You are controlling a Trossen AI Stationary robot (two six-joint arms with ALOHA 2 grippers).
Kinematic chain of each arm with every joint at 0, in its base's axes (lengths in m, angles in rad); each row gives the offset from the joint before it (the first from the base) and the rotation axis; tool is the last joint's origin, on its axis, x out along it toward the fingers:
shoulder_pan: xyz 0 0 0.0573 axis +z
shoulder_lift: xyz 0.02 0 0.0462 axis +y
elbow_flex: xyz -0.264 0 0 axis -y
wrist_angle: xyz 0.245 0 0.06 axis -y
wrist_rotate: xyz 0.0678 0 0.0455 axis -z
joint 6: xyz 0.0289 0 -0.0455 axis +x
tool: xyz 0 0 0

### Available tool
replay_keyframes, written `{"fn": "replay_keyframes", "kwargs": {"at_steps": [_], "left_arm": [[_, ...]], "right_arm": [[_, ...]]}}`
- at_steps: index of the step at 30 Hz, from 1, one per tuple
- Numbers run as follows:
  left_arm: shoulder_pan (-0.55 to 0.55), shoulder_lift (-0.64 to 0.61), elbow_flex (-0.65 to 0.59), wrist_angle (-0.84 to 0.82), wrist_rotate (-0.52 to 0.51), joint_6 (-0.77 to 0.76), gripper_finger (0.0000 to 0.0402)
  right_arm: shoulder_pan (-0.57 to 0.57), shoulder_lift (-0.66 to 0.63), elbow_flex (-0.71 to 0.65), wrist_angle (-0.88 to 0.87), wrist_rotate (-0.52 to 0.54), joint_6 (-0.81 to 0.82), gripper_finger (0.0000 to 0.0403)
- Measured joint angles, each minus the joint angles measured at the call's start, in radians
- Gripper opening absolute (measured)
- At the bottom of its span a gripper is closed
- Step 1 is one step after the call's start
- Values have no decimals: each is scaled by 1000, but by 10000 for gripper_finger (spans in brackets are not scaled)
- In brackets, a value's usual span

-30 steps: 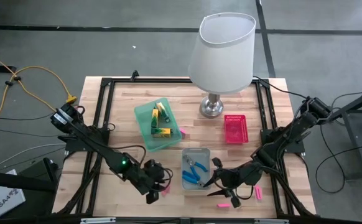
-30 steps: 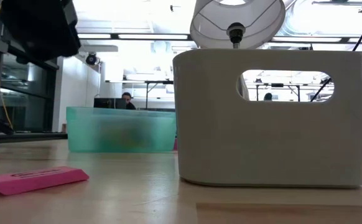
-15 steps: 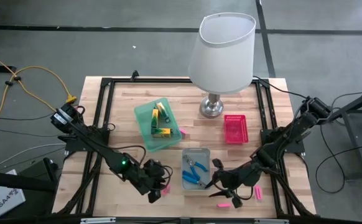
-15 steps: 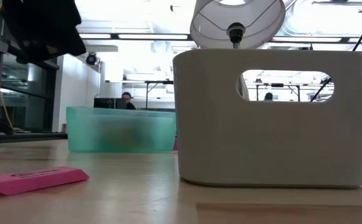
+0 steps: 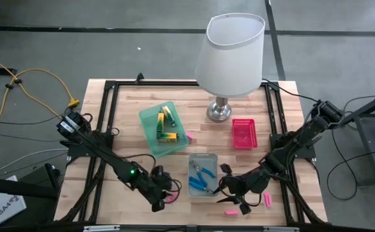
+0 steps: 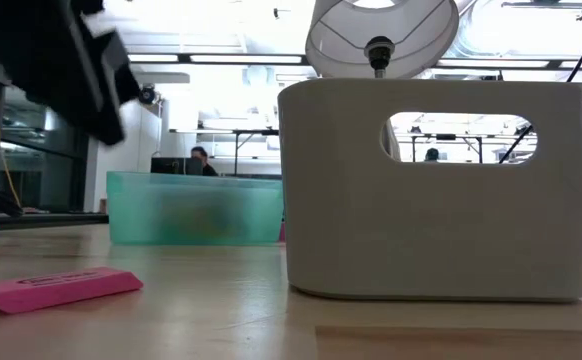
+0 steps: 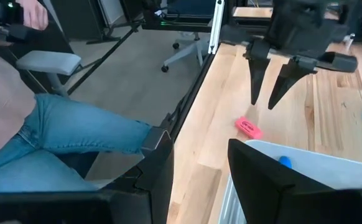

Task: Pick & Place School Supplies
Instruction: Put the pink eraser into the red bin

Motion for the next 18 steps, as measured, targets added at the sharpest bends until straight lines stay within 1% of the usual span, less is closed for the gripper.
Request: {"fn": "replay_keyframes", "kwargs": {"at_steps": [6,11,14,18], "left_arm": [[0,37,-1,-5,8,93,114],[0,46,-1,0,1,100,114],[-8,51,-2,26,34,126,114],[-19,67,-2,154,115,212,114]], "right_arm": [[0,0,0,-3,0,2,144],[0,0,0,1,0,2,144],[0,0,0,2,1,2,144],[0,0,0,3,1,1,144]]}}
